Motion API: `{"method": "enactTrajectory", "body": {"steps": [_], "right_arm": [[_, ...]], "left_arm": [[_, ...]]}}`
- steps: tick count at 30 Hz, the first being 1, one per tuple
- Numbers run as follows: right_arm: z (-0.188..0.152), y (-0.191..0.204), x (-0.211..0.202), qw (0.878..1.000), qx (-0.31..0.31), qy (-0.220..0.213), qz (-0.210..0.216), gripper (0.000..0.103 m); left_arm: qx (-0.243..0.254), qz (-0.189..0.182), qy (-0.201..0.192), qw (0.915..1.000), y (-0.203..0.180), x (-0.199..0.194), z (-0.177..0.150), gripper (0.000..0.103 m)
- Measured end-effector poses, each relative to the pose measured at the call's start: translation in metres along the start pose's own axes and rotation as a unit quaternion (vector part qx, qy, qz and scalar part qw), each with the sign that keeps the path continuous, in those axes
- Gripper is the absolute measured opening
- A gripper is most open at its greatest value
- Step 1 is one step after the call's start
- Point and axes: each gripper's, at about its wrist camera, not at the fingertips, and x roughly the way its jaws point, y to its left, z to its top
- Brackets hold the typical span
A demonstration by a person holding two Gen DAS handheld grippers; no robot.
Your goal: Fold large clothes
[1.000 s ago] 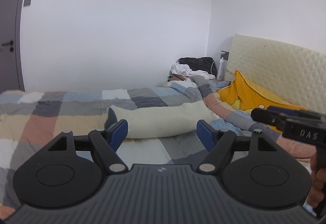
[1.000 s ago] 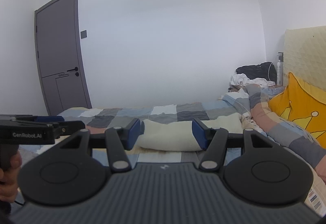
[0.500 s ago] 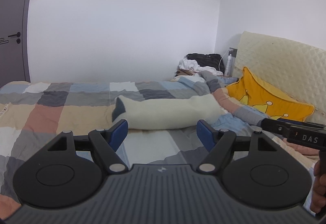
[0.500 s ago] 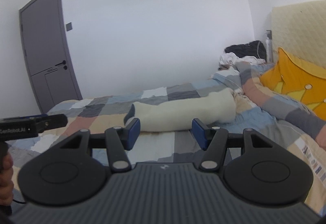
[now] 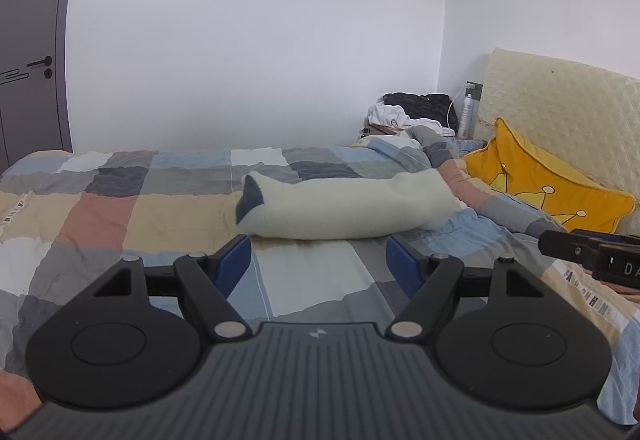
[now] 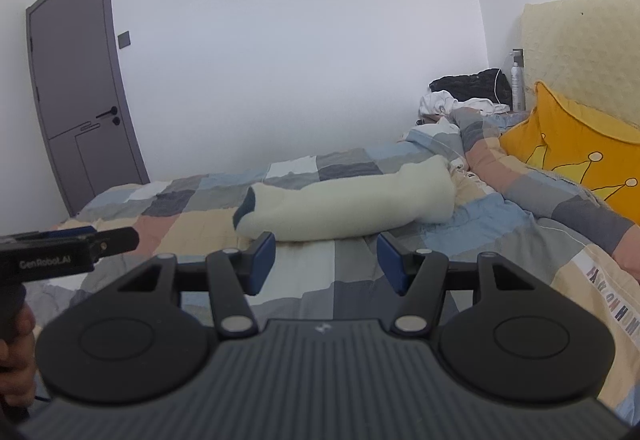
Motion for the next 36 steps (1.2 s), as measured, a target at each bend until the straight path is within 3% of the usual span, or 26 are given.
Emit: {"method": "enactTrajectory", "body": {"steps": [20,28,29,31,32,36], "right_arm": [[-0.0012,-0.0003,-0.0017,1.0,-0.013,0.011,0.007,0.06],[0.0011,0.0003,0.0022,1.0,-0.022,0.019,0.009,0.06],[0.0015,0.0006,0.0031,0.999,-0.024,0.02,0.009,0.062],[0.0026,0.0003,0.0039,1.0,-0.026,0.016,0.009,0.089],[0.003,-0.0002,0.0033,1.0,-0.025,0.011,0.009,0.094],[0.0047,0.0,0.0015,1.0,-0.026,0.009,0.004,0.096]], "left_arm": [[-0.008,0.012,-0.004,0.9999,-0.0056,-0.0024,-0.0001,0.08],[-0.008,0.016,0.001,0.9998,-0.0057,-0.0014,0.001,0.096],[-0.008,0.016,0.0,0.9998,-0.0055,-0.0019,0.0015,0.098],[-0.011,0.017,-0.002,0.9998,-0.0048,-0.0032,0.0021,0.099],[-0.012,0.019,-0.003,0.9997,-0.0044,-0.004,0.0025,0.1],[-0.016,0.024,-0.007,0.9996,-0.0051,-0.0077,0.0026,0.101]]}}
